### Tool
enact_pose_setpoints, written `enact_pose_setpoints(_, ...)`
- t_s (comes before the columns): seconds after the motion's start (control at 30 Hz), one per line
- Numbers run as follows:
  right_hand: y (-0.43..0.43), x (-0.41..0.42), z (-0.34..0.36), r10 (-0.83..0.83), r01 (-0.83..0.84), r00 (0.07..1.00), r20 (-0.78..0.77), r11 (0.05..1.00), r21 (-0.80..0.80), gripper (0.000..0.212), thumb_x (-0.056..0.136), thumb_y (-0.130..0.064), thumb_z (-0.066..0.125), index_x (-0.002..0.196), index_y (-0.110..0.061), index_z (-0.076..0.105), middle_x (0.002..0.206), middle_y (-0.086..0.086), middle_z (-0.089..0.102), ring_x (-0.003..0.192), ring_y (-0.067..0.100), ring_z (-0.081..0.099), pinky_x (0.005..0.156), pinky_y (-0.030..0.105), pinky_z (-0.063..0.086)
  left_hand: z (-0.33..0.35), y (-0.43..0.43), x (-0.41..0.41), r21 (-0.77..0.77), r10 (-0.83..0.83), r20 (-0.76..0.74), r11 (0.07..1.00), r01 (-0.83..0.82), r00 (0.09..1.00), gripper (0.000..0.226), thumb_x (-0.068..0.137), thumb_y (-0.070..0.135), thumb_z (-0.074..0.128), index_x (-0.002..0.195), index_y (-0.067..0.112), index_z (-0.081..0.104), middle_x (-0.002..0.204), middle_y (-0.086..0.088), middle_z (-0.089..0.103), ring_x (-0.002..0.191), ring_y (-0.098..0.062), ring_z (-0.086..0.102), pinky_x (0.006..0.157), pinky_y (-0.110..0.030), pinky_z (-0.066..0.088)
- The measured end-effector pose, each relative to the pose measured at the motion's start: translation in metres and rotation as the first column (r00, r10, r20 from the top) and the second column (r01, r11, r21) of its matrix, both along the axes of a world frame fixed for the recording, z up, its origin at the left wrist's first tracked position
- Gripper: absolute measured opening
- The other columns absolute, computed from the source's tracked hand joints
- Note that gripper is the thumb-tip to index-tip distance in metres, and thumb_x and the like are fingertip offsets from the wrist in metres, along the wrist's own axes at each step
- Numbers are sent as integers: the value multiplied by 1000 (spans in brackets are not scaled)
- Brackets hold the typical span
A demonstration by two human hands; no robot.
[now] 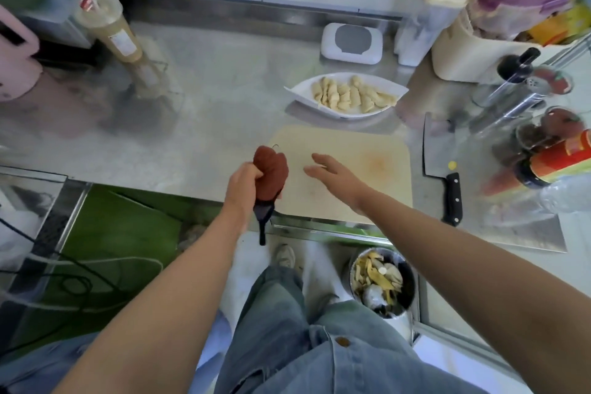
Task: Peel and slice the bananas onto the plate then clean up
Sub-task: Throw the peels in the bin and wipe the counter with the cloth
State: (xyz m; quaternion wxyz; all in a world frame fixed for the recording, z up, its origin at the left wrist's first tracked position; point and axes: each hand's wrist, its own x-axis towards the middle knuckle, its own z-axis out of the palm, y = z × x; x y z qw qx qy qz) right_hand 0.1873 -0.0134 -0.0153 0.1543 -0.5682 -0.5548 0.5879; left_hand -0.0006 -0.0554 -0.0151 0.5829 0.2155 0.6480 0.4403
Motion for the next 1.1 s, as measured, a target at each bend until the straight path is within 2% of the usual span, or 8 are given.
enact_pose_setpoints(0.1, -6, 3, 14, -24, -20, 978, -206, 978, -208, 54, 89, -46, 59, 132, -15, 52, 136, -1, 54, 125, 15, 47, 104, 36, 38, 10, 0, 32, 4, -90, 45, 996, 89, 995, 18, 88, 11, 42, 91, 13, 60, 85, -13, 61, 77, -22, 55, 63, -29, 43)
enact_pose_setpoints(0.33, -10, 47, 19, -397, 334, 843, -362, 915, -225, 34, 87, -21, 67, 117, -7, 59, 110, 8, 68, 98, 21, 64, 81, 31, 55, 9, -4, 64, 53, -199, -106, 977, 205, 974, 10, 90, 23, 66, 90, 14, 63, 90, -5, 68, 86, -20, 62, 82, -37, 50)
enact_pose_setpoints(0.4, -12, 58, 22, -385, 301, 858, -341, 913, -276, 35, 89, -31, 65, 117, -12, 59, 107, 4, 69, 93, 18, 63, 73, 25, 53, 10, -4, 73, 84, -235, -96, 966, 243, 967, 8, 92, 23, 65, 96, 18, 60, 96, -3, 67, 90, -19, 62, 83, -37, 50)
enact_pose_setpoints(0.5, -18, 71, 21, -252, 145, 927, -277, 924, -355, 34, 87, -29, 66, 118, -16, 60, 111, 4, 68, 98, 21, 61, 90, 35, 47, 12, -1, 86, 98, -242, 6, 966, 240, 970, 14, 95, 16, 59, 108, 20, 55, 110, -4, 66, 98, -19, 63, 86, -39, 51)
enact_pose_setpoints(0.67, -21, 89, 22, -409, 317, 839, -359, 904, -288, 41, 90, 4, 53, 123, -19, 46, 111, 9, 61, 90, 25, 62, 78, 38, 55, 16, 4, 95, 9, -296, 108, 955, 297, 949, 19, 93, 8, 45, 107, 15, 56, 109, -7, 65, 98, -22, 63, 81, -41, 56)
enact_pose_setpoints(0.8, -20, 96, 24, -313, 291, 864, -395, 950, -118, 43, 86, 19, 39, 87, -17, 62, 81, -3, 67, 78, 14, 60, 69, 29, 49, 21, 7, 113, 53, -205, 60, 978, 202, 977, 34, 85, -11, 38, 96, 12, 61, 99, -13, 66, 88, -26, 63, 77, -37, 52)
enact_pose_setpoints(0.97, -24, 102, 29, -211, 255, 928, -306, 961, 109, 50, 80, 27, 36, 70, -11, 67, 81, 8, 67, 78, 14, 63, 71, 20, 52, 16, 13, 120, -137, -71, 455, 979, 149, 888, 37, 89, 26, 41, 94, -1, 67, 115, -21, 65, 110, -35, 61, 102, -47, 45)
enact_pose_setpoints(1.1, -27, 116, 32, -173, 185, 931, -321, 983, 5, 44, 78, 19, 33, 91, -5, 68, 104, 13, 64, 97, 21, 60, 78, 22, 51, 12, 12, 128, -31, -251, 154, 965, 259, 956, 30, 88, -5, 54, 118, -4, 55, 116, -20, 62, 106, -36, 60, 92, -41, 51)
